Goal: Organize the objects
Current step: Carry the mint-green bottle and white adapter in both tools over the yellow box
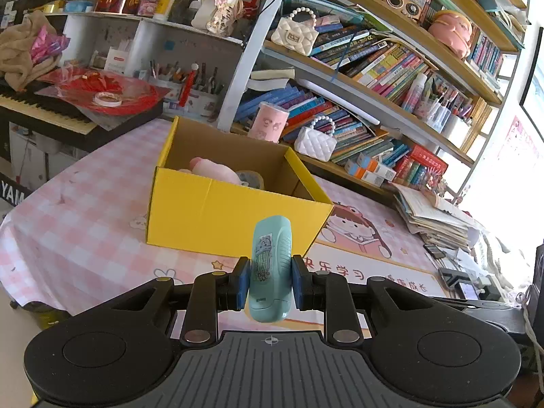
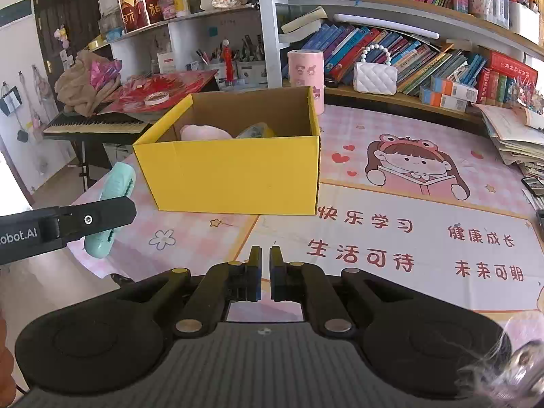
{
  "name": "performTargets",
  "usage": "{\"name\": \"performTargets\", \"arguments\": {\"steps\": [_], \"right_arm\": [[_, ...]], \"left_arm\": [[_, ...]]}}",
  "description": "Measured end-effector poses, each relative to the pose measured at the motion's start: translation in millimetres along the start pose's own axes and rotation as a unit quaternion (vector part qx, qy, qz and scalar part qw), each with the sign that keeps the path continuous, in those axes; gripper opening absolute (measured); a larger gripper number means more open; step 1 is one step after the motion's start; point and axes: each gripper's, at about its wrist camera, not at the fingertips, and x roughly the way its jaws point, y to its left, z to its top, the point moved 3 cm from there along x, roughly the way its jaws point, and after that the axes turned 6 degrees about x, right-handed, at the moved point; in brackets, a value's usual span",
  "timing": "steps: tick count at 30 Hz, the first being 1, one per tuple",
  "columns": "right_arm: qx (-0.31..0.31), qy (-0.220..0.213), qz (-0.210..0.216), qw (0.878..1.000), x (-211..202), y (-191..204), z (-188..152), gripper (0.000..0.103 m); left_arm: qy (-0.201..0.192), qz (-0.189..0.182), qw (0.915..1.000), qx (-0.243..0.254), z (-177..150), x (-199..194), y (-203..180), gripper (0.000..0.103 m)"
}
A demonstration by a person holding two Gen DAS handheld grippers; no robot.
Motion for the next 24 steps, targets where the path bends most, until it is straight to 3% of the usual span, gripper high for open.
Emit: {"name": "performTargets", "arguments": {"steps": [13, 24], "right_arm": [[-0.008, -0.01, -0.006, 1.0, 7.4, 1.6, 12.5, 0.005], [-0.038, -0.034, 0.011, 0.999, 35.0, 2.4, 56.6, 0.005]], "left_arm": [[-0.007, -0.004, 1.0, 0.001, 10.6, 8.5, 1.8, 0.024], [-0.035, 0.019, 0.9992, -0.008, 51.1, 39.2, 4.0, 0.024]]}}
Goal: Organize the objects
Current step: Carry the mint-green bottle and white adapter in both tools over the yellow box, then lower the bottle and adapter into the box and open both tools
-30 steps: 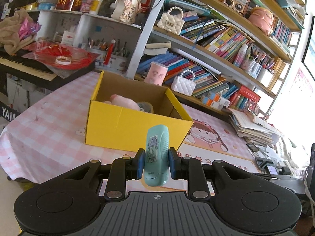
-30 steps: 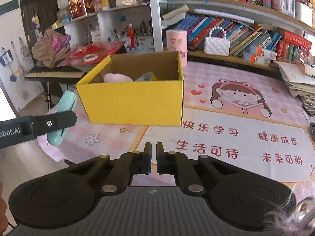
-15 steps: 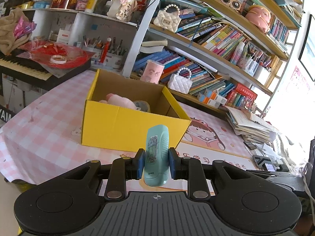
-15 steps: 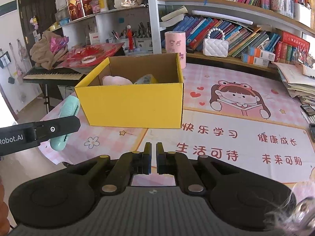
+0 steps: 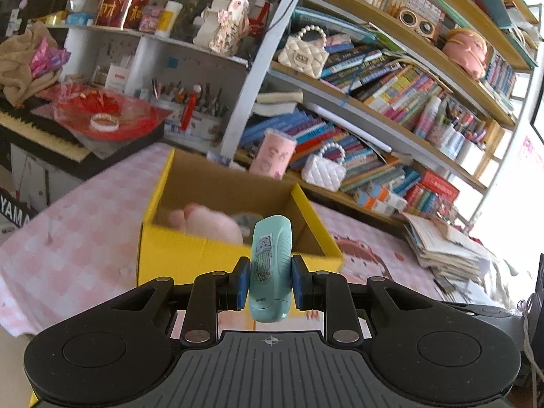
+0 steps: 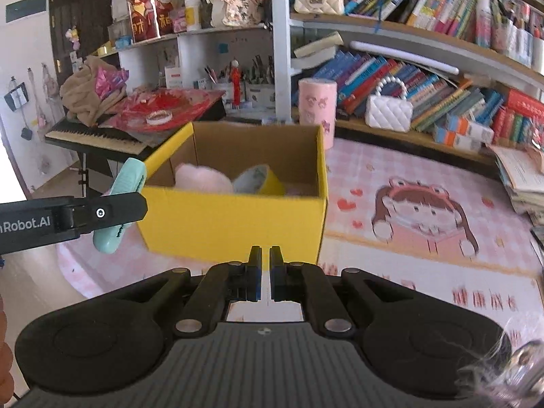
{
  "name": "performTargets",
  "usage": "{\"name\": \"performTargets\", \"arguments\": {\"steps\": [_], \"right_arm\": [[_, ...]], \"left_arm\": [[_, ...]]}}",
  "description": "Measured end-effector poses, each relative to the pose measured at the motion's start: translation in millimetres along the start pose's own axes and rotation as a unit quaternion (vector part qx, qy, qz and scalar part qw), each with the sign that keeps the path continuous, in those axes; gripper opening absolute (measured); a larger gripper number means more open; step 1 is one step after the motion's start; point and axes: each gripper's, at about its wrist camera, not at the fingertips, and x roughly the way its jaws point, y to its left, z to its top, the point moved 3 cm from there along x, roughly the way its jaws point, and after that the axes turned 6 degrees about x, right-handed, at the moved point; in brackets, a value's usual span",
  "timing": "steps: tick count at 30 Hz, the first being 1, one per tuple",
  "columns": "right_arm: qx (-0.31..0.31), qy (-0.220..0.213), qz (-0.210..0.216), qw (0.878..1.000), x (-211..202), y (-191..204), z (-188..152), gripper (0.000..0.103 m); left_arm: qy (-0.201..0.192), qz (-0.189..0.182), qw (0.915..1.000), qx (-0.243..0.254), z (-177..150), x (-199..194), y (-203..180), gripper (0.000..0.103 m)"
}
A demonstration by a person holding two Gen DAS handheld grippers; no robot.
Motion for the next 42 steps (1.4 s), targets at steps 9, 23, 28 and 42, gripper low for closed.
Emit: {"name": "performTargets", "arguments": {"steps": [9, 23, 28, 42], "right_arm": [[-0.024, -0.015, 0.027, 0.999, 46.5, -12.7, 41.1, 0.005], [-0.059, 0.005, 0.066, 0.996, 113.4, -34.4, 64.3, 0.005], [-0.061, 0.015, 0.078, 0.995, 124.7, -39.4, 63.9, 0.005], [-0.056, 0.026, 0.096, 0.993, 138.9, -42.1, 66.8, 0.028]], "left_arm": [[-0.008, 0.034, 0.9994, 0.004, 30.1, 49.3, -6.3, 0.024], [0.04, 0.096, 0.9945, 0.014, 31.5, 116.3, -11.0, 0.024], [0.042, 0.113, 0.9927, 0.006, 29.4, 120.8, -11.1, 0.032], [0.004, 0.15, 0.9886, 0.015, 32.7, 92.1, -24.9, 0.073]]}}
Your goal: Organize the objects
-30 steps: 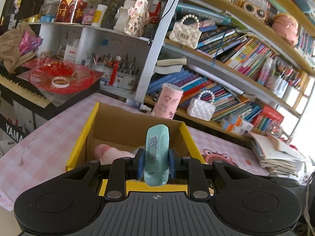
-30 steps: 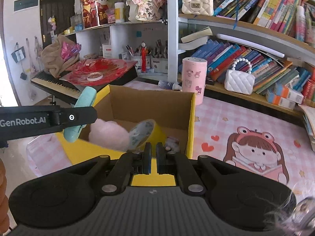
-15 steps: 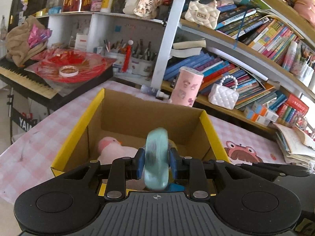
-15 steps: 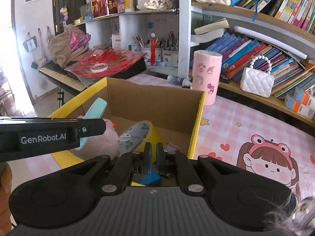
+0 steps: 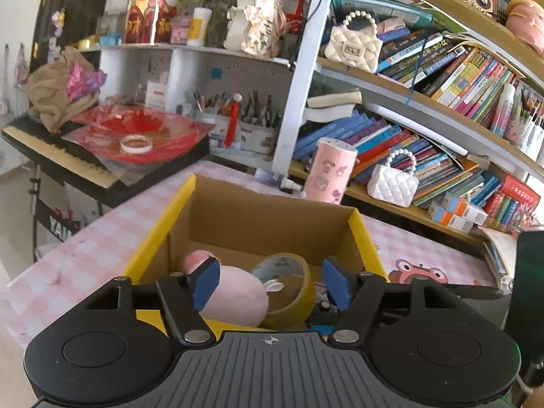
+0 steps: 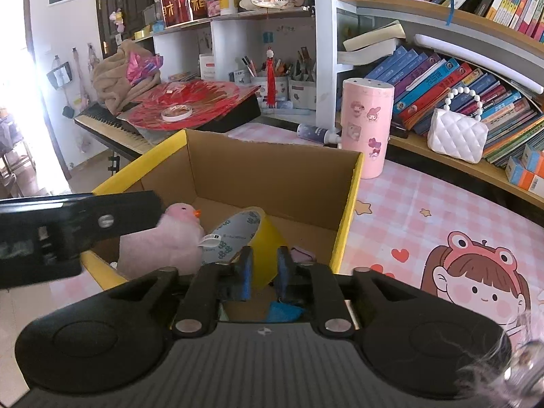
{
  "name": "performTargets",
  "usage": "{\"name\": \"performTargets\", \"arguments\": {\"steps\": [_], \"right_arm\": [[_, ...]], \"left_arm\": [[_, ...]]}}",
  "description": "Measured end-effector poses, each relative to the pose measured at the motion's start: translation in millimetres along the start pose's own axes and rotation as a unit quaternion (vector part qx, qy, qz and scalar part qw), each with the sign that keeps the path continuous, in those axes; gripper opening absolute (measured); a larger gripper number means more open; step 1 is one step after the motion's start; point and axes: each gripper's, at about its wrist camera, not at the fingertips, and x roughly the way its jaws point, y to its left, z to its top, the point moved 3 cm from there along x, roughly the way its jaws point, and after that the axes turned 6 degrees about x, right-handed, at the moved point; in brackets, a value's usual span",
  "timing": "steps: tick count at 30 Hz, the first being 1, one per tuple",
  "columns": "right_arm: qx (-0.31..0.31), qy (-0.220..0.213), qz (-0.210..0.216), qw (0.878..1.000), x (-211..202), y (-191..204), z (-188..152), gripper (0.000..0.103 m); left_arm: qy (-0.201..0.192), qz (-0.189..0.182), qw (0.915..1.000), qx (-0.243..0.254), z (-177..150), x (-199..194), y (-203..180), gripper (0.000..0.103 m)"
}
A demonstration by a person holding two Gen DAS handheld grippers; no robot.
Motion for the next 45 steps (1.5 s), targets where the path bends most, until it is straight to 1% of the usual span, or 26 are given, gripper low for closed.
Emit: {"name": "performTargets", "arguments": {"steps": [1, 4, 8, 13, 16, 18, 21, 24, 32, 37, 41, 45], "right_arm": [[0.001, -0.002, 0.001, 1.0, -0.2, 0.0, 0.3, 0.031], [0.0, -0.008, 0.007, 1.0, -1.2, 0.9, 1.6, 0.032], [0.0, -0.009, 0.014, 1.0, -2.5, 1.9, 2.4, 0.032], [0.0, -0.01, 0.021, 1.0, -4.0, 2.6, 2.6, 0.033], [0.004, -0.01, 0.024, 1.0, -6.4, 2.9, 1.7, 0.035], [0.003, -0.012, 0.024, 1.0, -10.2, 4.5, 0.1, 0.035], [0.0, -0.016, 0.019, 1.0, -19.5, 7.4, -1.2, 0.036], [0.005, -0.026, 0.008, 1.0, -32.4, 9.4, -2.6, 0.036], [0.038, -0.048, -0.043, 0.997, -72.1, 18.9, -14.0, 0.038], [0.065, -0.054, -0.089, 0.992, -99.0, 27.7, -34.2, 0.04], [0.085, -0.054, -0.125, 0.987, -121.2, 39.2, -58.2, 0.042], [0.101, -0.051, -0.155, 0.981, -141.6, 54.1, -84.7, 0.044]], "left_arm": [[-0.003, 0.007, 1.0, -0.001, -0.2, -3.5, 1.6, 0.077], [-0.013, 0.031, 0.9994, -0.006, -1.8, -14.2, 8.6, 0.08], [-0.016, 0.06, 0.9977, -0.027, -5.8, -24.7, 21.0, 0.082], [-0.008, 0.094, 0.9939, -0.057, -15.8, -34.4, 35.8, 0.084], [-0.007, 0.106, 0.9919, -0.069, -20.8, -39.1, 41.3, 0.085], [-0.01, 0.106, 0.9915, -0.076, -23.4, -42.2, 43.4, 0.085], [-0.01, 0.094, 0.9927, -0.075, -25.8, -43.6, 43.3, 0.085], [-0.016, 0.074, 0.9952, -0.062, -25.4, -47.7, 40.7, 0.085], [-0.021, 0.018, 0.9991, -0.033, -26.4, -62.0, 36.9, 0.088], [-0.012, -0.023, 0.9996, -0.011, -37.2, -76.1, 37.3, 0.089], [0.0, -0.044, 0.999, 0.004, -49.0, -89.7, 42.9, 0.09], [0.018, -0.055, 0.9981, 0.022, -61.7, -102.1, 47.1, 0.092]]}}
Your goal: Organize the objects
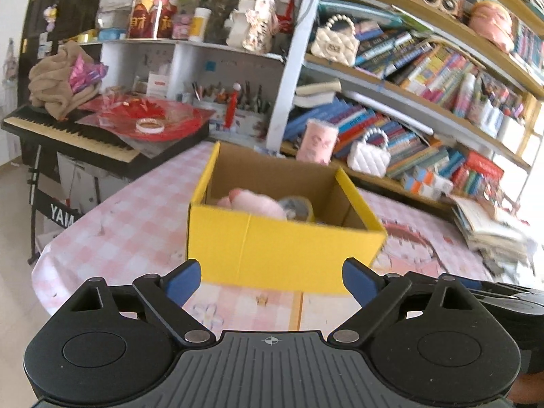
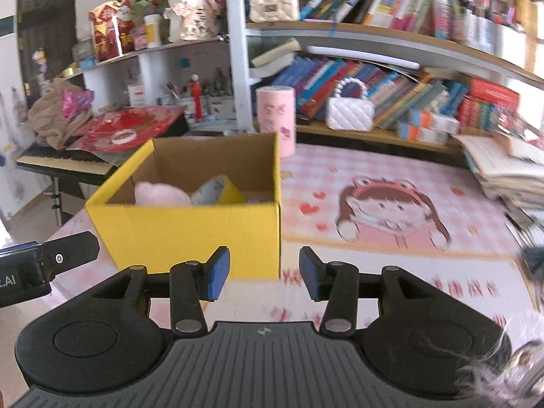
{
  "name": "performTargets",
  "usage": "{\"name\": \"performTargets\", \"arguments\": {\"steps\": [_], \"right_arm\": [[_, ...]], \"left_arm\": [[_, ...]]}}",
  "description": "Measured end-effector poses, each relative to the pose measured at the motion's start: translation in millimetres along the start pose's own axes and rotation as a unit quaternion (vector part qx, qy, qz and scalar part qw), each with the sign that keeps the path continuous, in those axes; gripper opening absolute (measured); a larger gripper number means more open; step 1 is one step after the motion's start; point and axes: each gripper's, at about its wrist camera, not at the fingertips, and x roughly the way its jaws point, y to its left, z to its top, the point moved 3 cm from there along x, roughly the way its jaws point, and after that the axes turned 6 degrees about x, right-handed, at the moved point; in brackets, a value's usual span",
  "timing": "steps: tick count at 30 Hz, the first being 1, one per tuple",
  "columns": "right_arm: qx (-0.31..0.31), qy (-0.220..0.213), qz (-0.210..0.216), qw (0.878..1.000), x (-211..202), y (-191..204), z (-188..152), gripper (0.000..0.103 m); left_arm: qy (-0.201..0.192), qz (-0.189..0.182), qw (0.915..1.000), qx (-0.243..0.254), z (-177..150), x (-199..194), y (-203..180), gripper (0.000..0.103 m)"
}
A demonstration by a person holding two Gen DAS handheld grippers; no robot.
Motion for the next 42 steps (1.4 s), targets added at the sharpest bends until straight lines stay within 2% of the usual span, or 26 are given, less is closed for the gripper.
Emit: {"name": "performTargets", "arguments": {"steps": [7, 12, 20, 22, 24, 29, 38, 42], "right_arm": [[0.027, 0.007, -0.051, 0.998, -40.4, -2.3, -44.8, 0.048], [0.052, 0.015, -0.085, 0.995, -57.8, -11.7, -60.7, 0.052], [0.064, 0.011, -0.12, 0.991, -74.5, -25.6, -68.9, 0.062], [0.064, 0.009, -0.124, 0.99, -76.3, -29.7, -69.2, 0.067], [0.065, 0.007, -0.133, 0.989, -77.9, -35.3, -68.8, 0.079], [0.073, 0.001, -0.151, 0.986, -81.6, -50.2, -68.2, 0.09], [0.093, 0.006, -0.176, 0.98, -85.6, -77.0, -69.5, 0.099], [0.095, 0.009, -0.183, 0.979, -86.7, -81.4, -71.5, 0.1]], "left_arm": [[0.016, -0.014, 0.9992, 0.034, -19.8, -16.7, -8.2, 0.093], [0.026, -0.025, 0.9973, 0.063, -26.7, -22.7, -23.5, 0.093], [0.038, -0.039, 0.9937, 0.098, -37.7, -25.3, -46.3, 0.097], [0.04, -0.037, 0.9935, 0.1, -37.3, -23.8, -51.1, 0.097], [0.043, -0.037, 0.9932, 0.102, -36.6, -21.8, -57.2, 0.098], [0.044, -0.038, 0.9923, 0.109, -36.0, -18.3, -73.1, 0.102], [0.05, -0.03, 0.9897, 0.131, -38.9, -12.7, -95.8, 0.103], [0.048, -0.023, 0.9885, 0.141, -39.3, -13.7, -103.2, 0.103]]}}
